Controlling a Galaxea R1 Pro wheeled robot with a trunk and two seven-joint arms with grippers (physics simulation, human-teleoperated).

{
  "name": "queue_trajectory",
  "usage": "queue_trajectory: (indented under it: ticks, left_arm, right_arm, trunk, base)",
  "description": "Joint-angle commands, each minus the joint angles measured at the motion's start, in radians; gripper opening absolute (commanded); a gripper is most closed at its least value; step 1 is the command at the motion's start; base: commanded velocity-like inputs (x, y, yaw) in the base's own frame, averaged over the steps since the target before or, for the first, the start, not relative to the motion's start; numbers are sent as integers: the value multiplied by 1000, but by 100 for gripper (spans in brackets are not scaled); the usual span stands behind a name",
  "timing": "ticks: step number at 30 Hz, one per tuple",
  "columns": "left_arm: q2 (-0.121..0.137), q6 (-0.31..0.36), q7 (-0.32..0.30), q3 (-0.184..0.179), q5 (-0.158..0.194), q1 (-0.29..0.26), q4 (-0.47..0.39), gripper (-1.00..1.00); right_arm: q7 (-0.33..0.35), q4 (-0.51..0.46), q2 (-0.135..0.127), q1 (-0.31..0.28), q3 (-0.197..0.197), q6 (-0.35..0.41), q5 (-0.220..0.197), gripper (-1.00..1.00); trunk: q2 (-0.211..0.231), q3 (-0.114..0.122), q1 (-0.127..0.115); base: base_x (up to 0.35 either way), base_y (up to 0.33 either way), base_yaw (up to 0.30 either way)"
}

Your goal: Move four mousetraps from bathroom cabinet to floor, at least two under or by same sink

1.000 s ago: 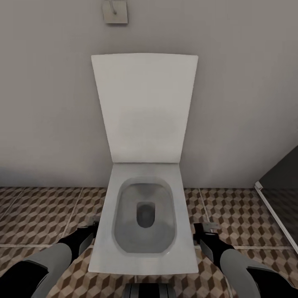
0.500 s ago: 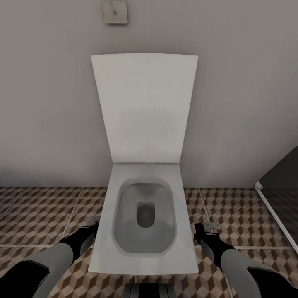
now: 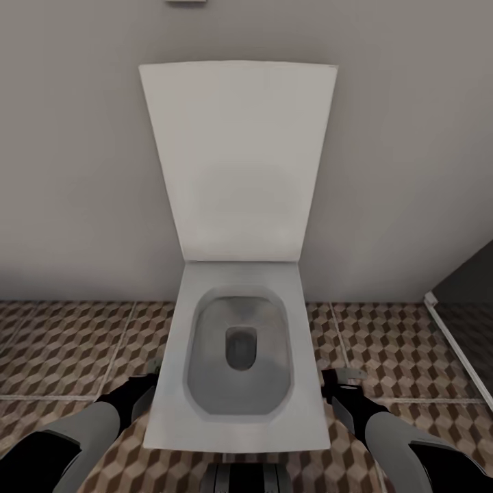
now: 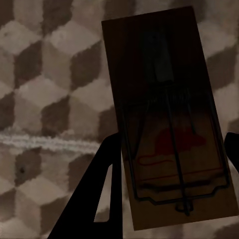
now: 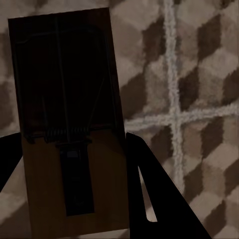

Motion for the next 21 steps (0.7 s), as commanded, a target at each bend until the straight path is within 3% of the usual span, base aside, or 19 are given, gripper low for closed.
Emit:
queue_trajectory:
  ticks: [1,13,21]
  left_arm:
    - [1,7,8,-9,8,0,-3,-100]
    - [21,5,9,-9,8,0,-2,-100]
    - [41,-1,10,-9,10,0,7,-100]
  right_arm:
    - [-2,-2,0,0,-7,6,7,-100]
    - [-1,-2,0,0,-7,4,7,-100]
    - [-1,-2,-1,0,-7,4,7,-100]
  trunk:
    - [-1,-5,0]
    - [-3,-51,6]
    - [-3,-51,6]
  base:
    - [0,0,0]
    - [0,0,0]
    - [0,0,0]
